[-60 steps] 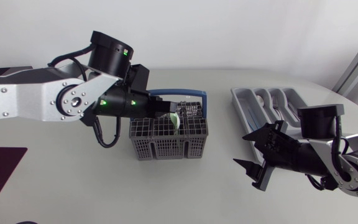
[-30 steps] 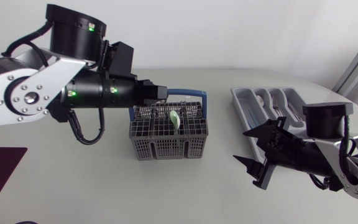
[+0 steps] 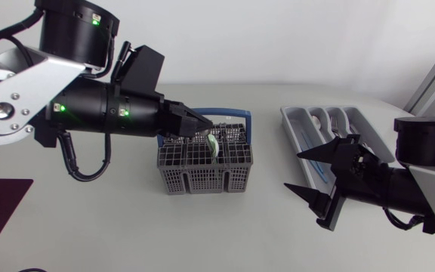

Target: Unload the cutlery basket into the drawer organizer.

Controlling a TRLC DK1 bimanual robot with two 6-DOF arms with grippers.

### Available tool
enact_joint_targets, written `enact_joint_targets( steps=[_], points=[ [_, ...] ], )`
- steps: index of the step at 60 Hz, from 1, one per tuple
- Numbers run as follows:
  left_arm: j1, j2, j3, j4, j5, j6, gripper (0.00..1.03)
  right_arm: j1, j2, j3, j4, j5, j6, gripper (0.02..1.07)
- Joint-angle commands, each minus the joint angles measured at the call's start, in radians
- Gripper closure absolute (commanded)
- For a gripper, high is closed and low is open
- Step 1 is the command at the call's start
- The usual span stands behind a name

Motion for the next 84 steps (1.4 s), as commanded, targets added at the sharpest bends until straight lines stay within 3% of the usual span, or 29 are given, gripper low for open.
enact_joint_targets(
  steps=[1,13,27,49,60,67,84],
  points=[
    [-0.001,0.014,0.061,-0.038,0.043,0.077,0.91,-0.024,-0.025,0.029,-0.031,-0.046,0.020,0.17],
    [-0.006,0.101,0.163,-0.210,0.151,0.230,0.91,-0.071,-0.039,0.065,-0.094,-0.167,0.015,0.17],
    [-0.018,0.149,0.202,-0.297,0.280,0.411,0.91,-0.051,-0.059,0.107,-0.203,-0.284,-0.005,0.17],
    [-0.121,0.213,0.262,-0.440,0.296,0.589,0.91,0.066,0.047,0.164,-0.195,-0.325,-0.010,0.18],
    [-0.138,0.250,0.301,-0.532,0.316,0.661,0.91,0.123,0.064,0.184,-0.197,-0.353,-0.037,0.48],
    [-0.136,0.270,0.325,-0.561,0.344,0.678,0.91,0.173,0.079,0.180,-0.197,-0.353,-0.043,0.56],
    [-0.134,0.298,0.368,-0.602,0.364,0.698,0.91,0.215,0.093,0.173,-0.195,-0.351,-0.043,0.59]
  ],
)
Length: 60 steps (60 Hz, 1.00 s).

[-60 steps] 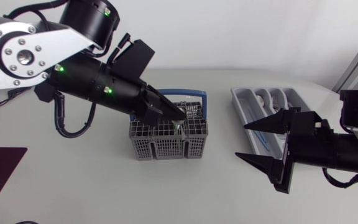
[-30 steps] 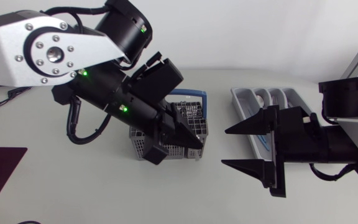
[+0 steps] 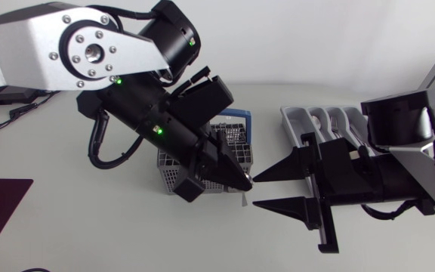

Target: Unload the cutlery basket into the drawer organizer.

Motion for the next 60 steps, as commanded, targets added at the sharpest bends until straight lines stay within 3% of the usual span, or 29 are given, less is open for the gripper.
enact_joint_targets(
  steps=[1,16,22,29,37,45,60],
  points=[
    [-0.004,0.023,0.041,-0.021,0.019,0.028,0.91,0.009,0.012,0.005,0.003,-0.010,-0.017,0.61],
    [-0.004,0.038,0.061,-0.030,0.033,0.028,0.91,0.031,0.015,0.000,0.003,-0.001,-0.015,0.66],
    [-0.004,0.042,0.061,-0.030,0.041,0.028,0.91,0.038,0.019,0.002,0.009,0.000,-0.012,0.75],
    [-0.004,0.046,0.058,-0.031,0.045,0.026,0.91,0.048,0.022,0.002,0.018,0.002,-0.006,0.76],
    [-0.004,0.047,0.055,-0.031,0.047,0.026,0.91,0.057,0.028,0.002,0.021,0.010,-0.001,0.80],
    [-0.005,0.047,0.055,-0.034,0.047,0.026,0.91,0.058,0.028,0.002,0.022,0.013,0.000,0.91],
    [-0.007,0.049,0.058,-0.034,0.047,0.025,0.91,0.061,0.034,0.003,0.022,0.019,0.003,0.96]
  ],
)
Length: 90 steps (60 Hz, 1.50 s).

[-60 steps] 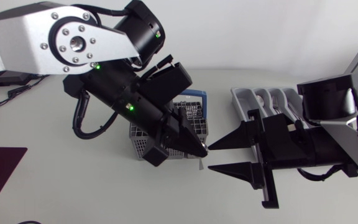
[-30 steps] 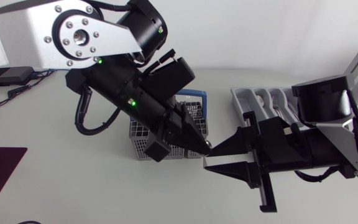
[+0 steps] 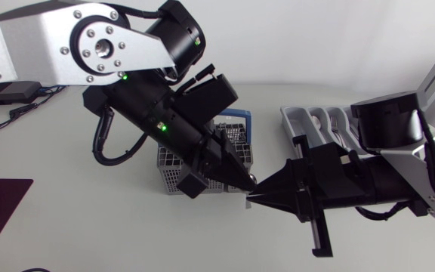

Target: Unload the cutlery basket into the drawer organizer.

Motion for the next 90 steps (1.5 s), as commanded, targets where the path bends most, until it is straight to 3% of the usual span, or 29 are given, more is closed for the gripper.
enact_joint_targets(
  steps=[1,16,26,31,47,54,60,70,90],
  points=[
    [-0.006,0.021,0.026,-0.008,0.017,0.013,0.91,0.012,0.015,0.003,0.002,0.001,0.003,0.97],
    [0.002,0.035,0.054,-0.005,0.022,-0.016,0.89,0.021,0.023,0.000,-0.004,0.001,0.007,1.01],
    [0.040,0.047,0.109,-0.003,0.023,-0.066,0.43,0.019,0.017,-0.009,-0.013,0.009,0.009,1.01],
    [0.057,0.047,0.123,0.006,0.023,-0.085,0.35,0.007,0.011,-0.017,-0.025,0.010,0.003,1.01],
    [0.172,0.053,0.124,0.127,0.015,-0.265,0.30,-0.070,-0.049,-0.046,-0.084,0.017,-0.048,1.01],
    [0.200,0.042,0.075,0.164,-0.072,-0.309,0.30,-0.163,-0.077,-0.061,-0.111,0.026,-0.097,1.01],
    [0.203,0.012,-0.009,0.235,-0.161,-0.352,0.30,-0.281,-0.097,-0.086,-0.140,0.030,-0.175,1.01],
    [0.195,0.007,-0.052,0.264,-0.279,-0.434,0.30,-0.499,-0.097,-0.121,-0.173,0.058,-0.360,1.01],
    [0.183,0.056,-0.075,0.281,-0.360,-0.487,0.30,-0.884,0.043,-0.093,-0.179,0.072,-0.705,1.01]
  ],
)
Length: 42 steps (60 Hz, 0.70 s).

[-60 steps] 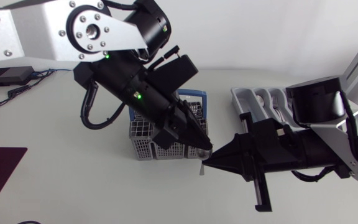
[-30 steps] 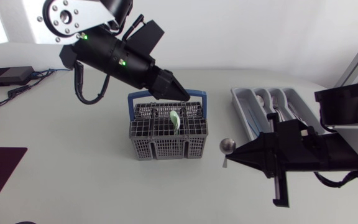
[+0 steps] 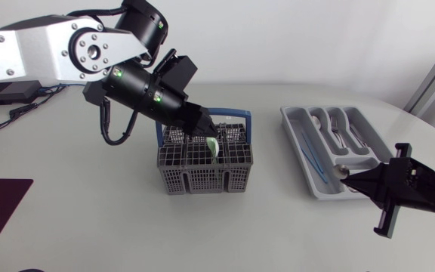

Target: Unload the cutlery basket into the drawer organizer.

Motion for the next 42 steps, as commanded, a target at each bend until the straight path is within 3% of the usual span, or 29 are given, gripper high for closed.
enact_joint_targets(
  steps=[1,12,26,42],
  points=[
    [-0.007,0.025,-0.034,0.009,-0.014,-0.032,0.30,-0.074,0.055,0.010,-0.011,0.002,-0.128,1.01],
    [-0.006,0.031,-0.036,0.009,-0.017,-0.035,0.30,-0.189,0.167,0.057,0.007,0.011,-0.238,1.01],
    [-0.004,0.045,-0.029,0.009,-0.027,-0.043,0.30,-0.255,0.307,0.113,0.123,0.066,-0.295,1.01],
    [-0.001,0.056,-0.025,0.009,-0.045,-0.052,0.30,-0.235,0.443,0.096,0.380,0.210,-0.310,1.01]
  ],
)
